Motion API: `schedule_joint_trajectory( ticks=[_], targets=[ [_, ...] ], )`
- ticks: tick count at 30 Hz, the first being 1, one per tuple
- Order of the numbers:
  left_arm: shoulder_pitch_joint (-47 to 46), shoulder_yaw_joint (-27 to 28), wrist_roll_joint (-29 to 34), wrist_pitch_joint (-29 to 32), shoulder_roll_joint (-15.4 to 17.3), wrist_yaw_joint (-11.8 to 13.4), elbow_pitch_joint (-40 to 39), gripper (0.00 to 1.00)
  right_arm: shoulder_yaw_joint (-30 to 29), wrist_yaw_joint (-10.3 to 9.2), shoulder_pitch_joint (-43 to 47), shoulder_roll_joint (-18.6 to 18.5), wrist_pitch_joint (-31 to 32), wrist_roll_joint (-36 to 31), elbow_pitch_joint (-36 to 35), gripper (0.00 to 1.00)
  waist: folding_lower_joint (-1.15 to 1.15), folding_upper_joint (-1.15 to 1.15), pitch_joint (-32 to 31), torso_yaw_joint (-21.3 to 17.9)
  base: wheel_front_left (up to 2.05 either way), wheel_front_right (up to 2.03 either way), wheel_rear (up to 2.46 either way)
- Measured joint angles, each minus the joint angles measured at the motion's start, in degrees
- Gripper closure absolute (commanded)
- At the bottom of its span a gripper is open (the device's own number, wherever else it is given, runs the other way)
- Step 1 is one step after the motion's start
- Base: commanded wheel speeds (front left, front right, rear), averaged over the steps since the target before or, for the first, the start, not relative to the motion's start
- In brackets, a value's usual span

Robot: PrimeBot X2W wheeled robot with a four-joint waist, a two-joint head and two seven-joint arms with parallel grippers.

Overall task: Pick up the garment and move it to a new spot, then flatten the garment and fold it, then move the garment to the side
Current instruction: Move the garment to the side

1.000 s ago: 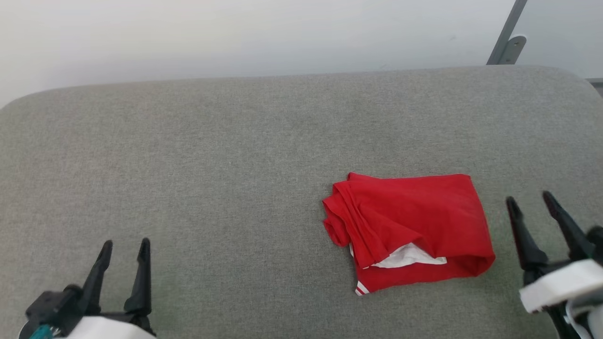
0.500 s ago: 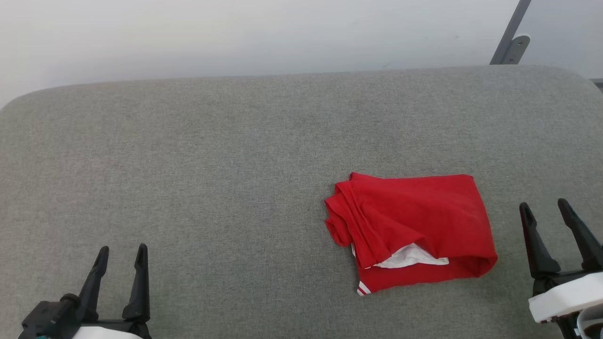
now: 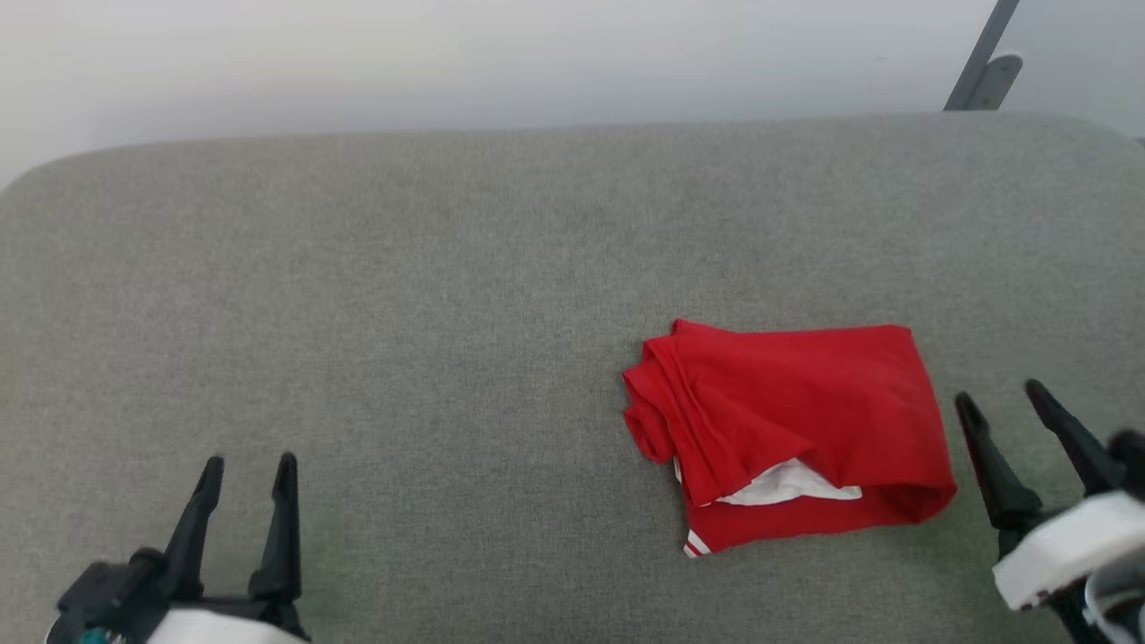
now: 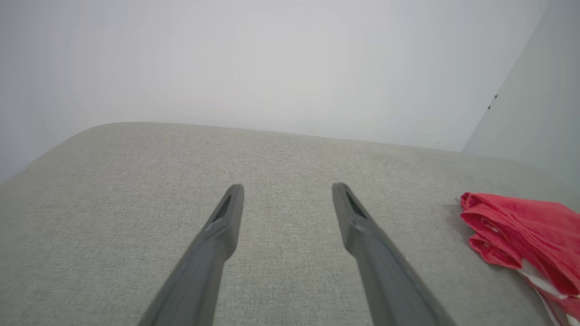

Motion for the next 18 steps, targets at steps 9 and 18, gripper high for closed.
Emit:
schedule_joint_trajectory(
  ticks=[9, 18],
  targets=[
    [-6.8, -3.8, 0.0, 0.0, -0.6, 0.0, -0.1, 0.00, 5.2, 0.01, -10.2, -9.0, 25.1, 3.6, 0.9, 0.00, 0.00, 0.00, 6.2, 0.4, 0.00, 0.00, 0.00],
    [-12.9, -6.4, -0.6, 0.0, -0.9, 0.0, 0.4, 0.00, 6.4, 0.01, -16.1, -13.2, 47.8, 9.8, -0.9, 0.00, 0.00, 0.00, 13.1, 2.0, 0.00, 0.00, 0.00]
  ],
)
